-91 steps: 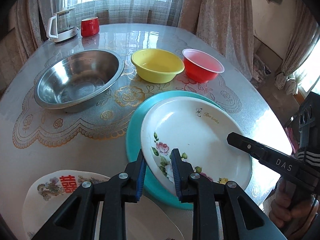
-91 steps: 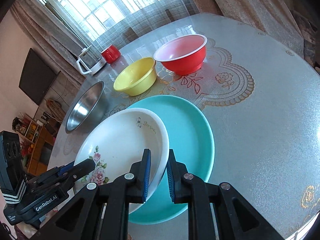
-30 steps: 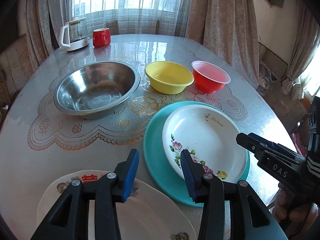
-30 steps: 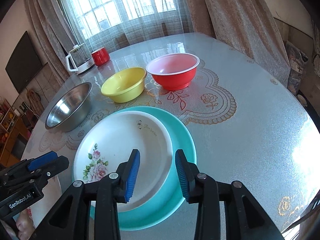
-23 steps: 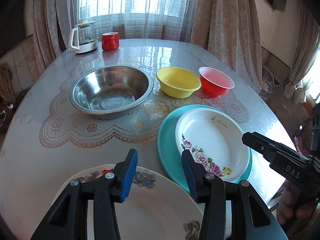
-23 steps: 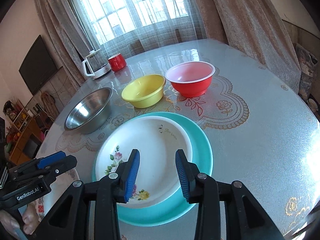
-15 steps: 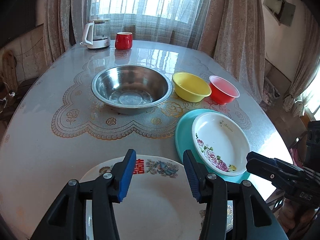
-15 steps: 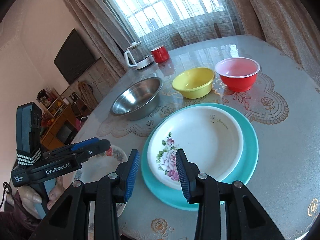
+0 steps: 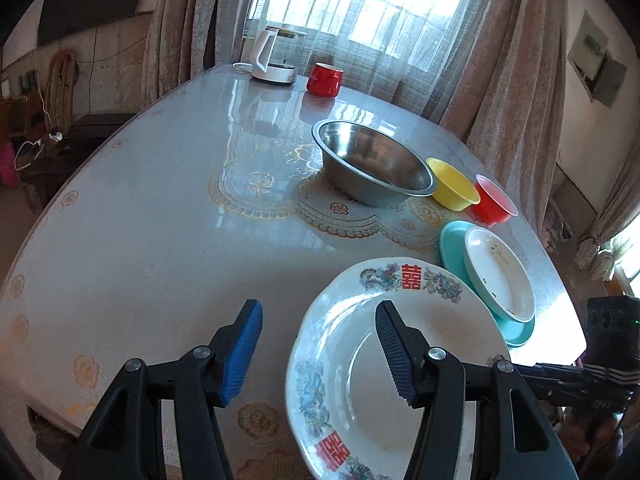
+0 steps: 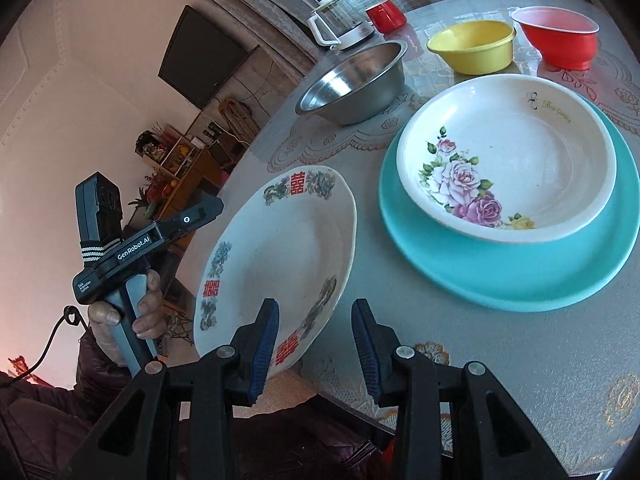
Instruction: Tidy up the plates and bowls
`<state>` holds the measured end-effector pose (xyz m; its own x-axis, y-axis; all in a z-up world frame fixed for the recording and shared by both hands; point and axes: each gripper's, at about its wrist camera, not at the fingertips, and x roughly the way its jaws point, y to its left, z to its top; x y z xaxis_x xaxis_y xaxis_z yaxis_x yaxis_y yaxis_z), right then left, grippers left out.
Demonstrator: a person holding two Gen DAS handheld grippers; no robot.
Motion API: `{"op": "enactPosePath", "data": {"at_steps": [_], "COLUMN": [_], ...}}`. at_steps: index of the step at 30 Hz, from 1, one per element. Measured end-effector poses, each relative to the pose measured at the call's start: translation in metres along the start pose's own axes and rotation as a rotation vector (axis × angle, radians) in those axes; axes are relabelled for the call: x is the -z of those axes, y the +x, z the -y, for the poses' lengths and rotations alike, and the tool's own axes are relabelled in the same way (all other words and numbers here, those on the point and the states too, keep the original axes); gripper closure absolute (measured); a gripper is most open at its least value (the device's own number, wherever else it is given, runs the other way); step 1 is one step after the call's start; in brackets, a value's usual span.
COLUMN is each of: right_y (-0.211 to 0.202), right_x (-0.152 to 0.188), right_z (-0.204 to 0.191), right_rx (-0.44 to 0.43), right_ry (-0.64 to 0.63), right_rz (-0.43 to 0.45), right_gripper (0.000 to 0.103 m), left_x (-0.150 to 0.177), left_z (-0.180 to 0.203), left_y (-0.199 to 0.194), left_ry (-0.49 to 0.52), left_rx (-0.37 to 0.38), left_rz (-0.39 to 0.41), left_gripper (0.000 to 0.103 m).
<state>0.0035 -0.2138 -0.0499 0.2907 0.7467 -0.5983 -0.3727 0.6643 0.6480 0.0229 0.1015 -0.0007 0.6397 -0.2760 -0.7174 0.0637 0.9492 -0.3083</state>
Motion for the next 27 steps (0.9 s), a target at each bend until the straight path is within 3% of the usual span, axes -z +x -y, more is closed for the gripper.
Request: {"op": "enactPosePath", "data": {"at_steps": [5,14,19,27], "right_y": [0.012,0.016,0.014,0.016], "right_x": [0.0,0.008,0.01,0.01], "right_z": [-0.003,0.001,0.006,0.001], "right_rx": [0.017,0.045,0.035,0.056], "right_ry": [-0.007,-0.031,-0.013,-0.044], "right_rz": [0.001,0.054,0.069,0.081], "right_gripper": [0.065,0.065,0.07,0.072], "left_x": [0.016,0.029,0.036,0.036], "left_z": [-0.024,-0.017,-0.012,-0.001], "left_y": [-0.005,0.006,0.014,0.019], "left_ry": [-0.082,-0.038,-0.028,0.016], "left_rx": [0.013,0.041,0.055,0.047], "left_rz": [-0.008,-0.039,-0.068,-0.047], "left_gripper": [0.045,0.049,0.066,0.074]}}
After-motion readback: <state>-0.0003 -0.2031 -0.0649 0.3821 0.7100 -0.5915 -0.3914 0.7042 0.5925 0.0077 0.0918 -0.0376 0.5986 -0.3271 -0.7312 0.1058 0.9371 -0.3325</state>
